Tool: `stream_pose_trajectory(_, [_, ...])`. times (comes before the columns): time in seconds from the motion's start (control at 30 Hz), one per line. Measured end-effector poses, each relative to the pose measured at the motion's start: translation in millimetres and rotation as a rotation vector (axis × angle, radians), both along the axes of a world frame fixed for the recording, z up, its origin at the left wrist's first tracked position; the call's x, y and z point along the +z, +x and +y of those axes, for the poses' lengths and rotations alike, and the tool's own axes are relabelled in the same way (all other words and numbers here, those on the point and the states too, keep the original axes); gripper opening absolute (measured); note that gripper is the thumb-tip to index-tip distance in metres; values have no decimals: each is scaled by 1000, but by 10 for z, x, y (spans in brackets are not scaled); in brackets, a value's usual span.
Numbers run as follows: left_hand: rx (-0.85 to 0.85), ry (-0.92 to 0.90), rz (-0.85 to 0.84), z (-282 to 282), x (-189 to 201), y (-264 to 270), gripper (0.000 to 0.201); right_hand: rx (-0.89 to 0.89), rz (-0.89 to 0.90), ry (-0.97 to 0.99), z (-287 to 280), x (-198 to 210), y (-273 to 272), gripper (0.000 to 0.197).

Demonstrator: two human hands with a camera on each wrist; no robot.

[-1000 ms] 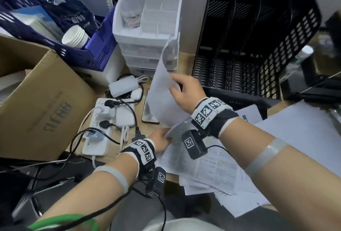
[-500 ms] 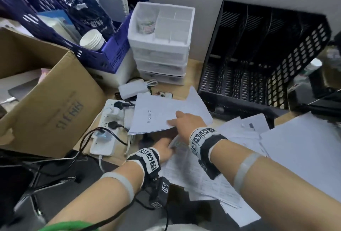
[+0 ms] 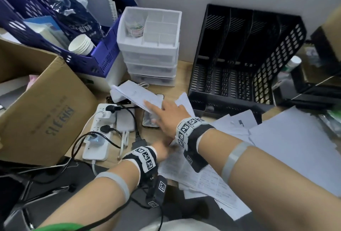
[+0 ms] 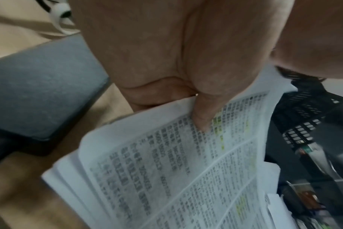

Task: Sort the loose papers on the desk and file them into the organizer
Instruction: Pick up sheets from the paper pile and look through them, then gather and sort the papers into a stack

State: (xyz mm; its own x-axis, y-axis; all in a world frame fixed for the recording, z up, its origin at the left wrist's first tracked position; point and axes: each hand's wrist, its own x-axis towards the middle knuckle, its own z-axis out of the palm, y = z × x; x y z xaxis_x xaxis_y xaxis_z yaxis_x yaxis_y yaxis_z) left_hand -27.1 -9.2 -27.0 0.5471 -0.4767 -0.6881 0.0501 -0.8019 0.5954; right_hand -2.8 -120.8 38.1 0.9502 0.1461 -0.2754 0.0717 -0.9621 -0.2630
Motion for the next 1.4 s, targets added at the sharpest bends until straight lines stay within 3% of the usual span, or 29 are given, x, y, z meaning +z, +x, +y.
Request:
stream_pose_trajectory(0.07, [-21, 43, -13, -114, 41, 6, 45, 42, 199, -12, -51, -13, -72, 57])
stream_pose_trajectory(0.1, [-14, 10, -33, -178, 54, 9, 44, 7, 213, 17, -114, 4, -124, 55])
stream_pose_trajectory(0.17, [-31, -71, -82, -368, 128, -37, 21, -106, 75, 85, -324, 68, -283, 46])
stream_pose_trajectory(0.33, [-5, -330, -147, -917, 214, -158, 21, -459, -384, 13, -1108, 222, -1005, 44])
stream_pose_trajectory(0.43, [135, -427, -75, -1199, 304, -208, 26, -894, -530, 103, -1675, 221, -1666, 61])
stream_pose_trajectory(0.53, [197, -523, 12, -1488, 452, -208, 23, -1381, -393, 330, -2202, 155, -2376, 90])
stream_pose_trajectory(0.6, [229, -582, 127, -1662, 562, -230, 17, -1542, -261, 614, -2504, 74, -2783, 111])
stream_pose_trajectory(0.67, [249, -611, 215, -1796, 599, -254, 18, -1546, -202, 851, -2713, 17, -3016, 125])
stream_pose_trajectory(0.7, [245, -617, 237, -1859, 593, -292, 21, -1509, -184, 932, -2803, -27, -3104, 121])
stream_pose_trajectory(0.73, [245, -621, 255, -1900, 585, -324, 26, -1463, -174, 989, -2856, -56, -3151, 102])
stream_pose_trajectory(0.8, [238, -599, 261, -1952, 530, -403, 31, -1430, -162, 981, -2900, -58, -3194, 50])
stream_pose_trajectory(0.87, [145, -488, 232, -1904, 408, -476, 35, -1520, -185, 806, -2967, -137, -3255, 31])
stream_pose_trajectory(0.97, [-254, -122, 9, -1649, 98, -637, 58, -1686, -100, 601, -3016, -300, -3392, 31])
stream_pose_trajectory(1.03, [-600, 98, -246, -1423, -141, -794, 82, -1748, -22, 580, -2991, -414, -3485, 33])
stream_pose_trajectory(1.13, [-854, 281, -429, -1213, -385, -1071, 120, -1807, 65, 622, -2937, -585, -3560, 40])
stream_pose_trajectory(1.23, [-996, 356, -480, -1138, -418, -1200, 140, -1863, 128, 646, -2831, -671, -3567, 47])
stream_pose_trajectory(1.4, [-1038, 375, -489, -1103, -388, -1234, 129, -1903, 156, 686, -2648, -745, -3578, 43])
